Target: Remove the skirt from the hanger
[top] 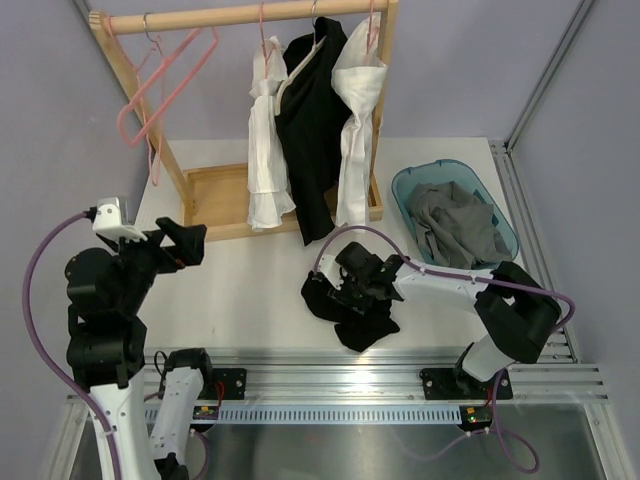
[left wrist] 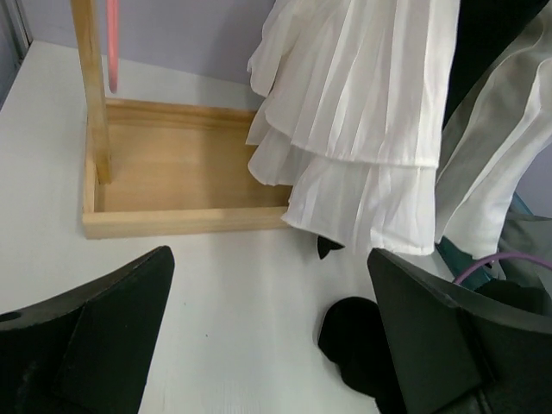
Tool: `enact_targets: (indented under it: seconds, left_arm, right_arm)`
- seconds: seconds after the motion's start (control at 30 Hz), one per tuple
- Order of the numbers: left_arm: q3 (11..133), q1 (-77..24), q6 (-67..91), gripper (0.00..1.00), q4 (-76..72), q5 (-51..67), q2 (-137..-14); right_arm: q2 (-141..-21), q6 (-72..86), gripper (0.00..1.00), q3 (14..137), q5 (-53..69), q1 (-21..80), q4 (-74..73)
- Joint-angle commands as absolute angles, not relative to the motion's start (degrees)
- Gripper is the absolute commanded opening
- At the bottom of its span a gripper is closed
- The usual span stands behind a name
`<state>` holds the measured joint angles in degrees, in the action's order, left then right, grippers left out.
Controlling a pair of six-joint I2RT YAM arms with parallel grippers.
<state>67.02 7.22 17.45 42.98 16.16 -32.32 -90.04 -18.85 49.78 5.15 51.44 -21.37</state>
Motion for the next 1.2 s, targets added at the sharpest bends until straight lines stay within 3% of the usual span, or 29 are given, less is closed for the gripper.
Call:
enact_targets:
  seconds: [0.0,0.03,0.17,0.4,0.7,0.87,1.0,1.17]
  left_arm:
    - [63.1,7.5,18.0,0.99,45.3,18.3,-28.8]
    - [62.1,7.5,18.2,0.99,46.2,18.2,-26.9]
    - [56.5,7.4,19.3,0.99,47.2,18.2,-22.1]
    - [47.6,7.5,23.2,0.99,46.3,19.9,-17.0]
    - [42.6,7.4,25.0,0.99,44.9,20.4,-14.6]
    - [41.4,7.5,25.0,0.99,44.7,20.7,-14.4]
    - [41.1,7.5,24.6,0.99,44.9,20.6,-14.2]
    - [40.0,7.5,25.0,0.99,44.3,20.9,-13.4]
  right_arm:
    - [-90.4,-19.7,0.34,52.5,5.1,51.9,-24.8]
    - [-89.4,-20.1,0.19,52.6,5.5,51.9,-25.3]
    - [-83.3,-23.0,0.00,52.6,9.7,51.8,-30.4]
    - [-65.0,-36.5,0.00,51.8,20.6,47.9,-42.6]
    - [-53.3,-44.8,0.00,58.9,25.4,27.4,-47.8]
    - [-59.7,-40.6,0.00,69.0,31.6,7.6,-42.6]
    - [-72.0,-34.1,0.00,80.0,39.2,-6.5,-40.6]
    - [-83.7,-23.9,0.00,92.7,43.9,-13.4,-36.4]
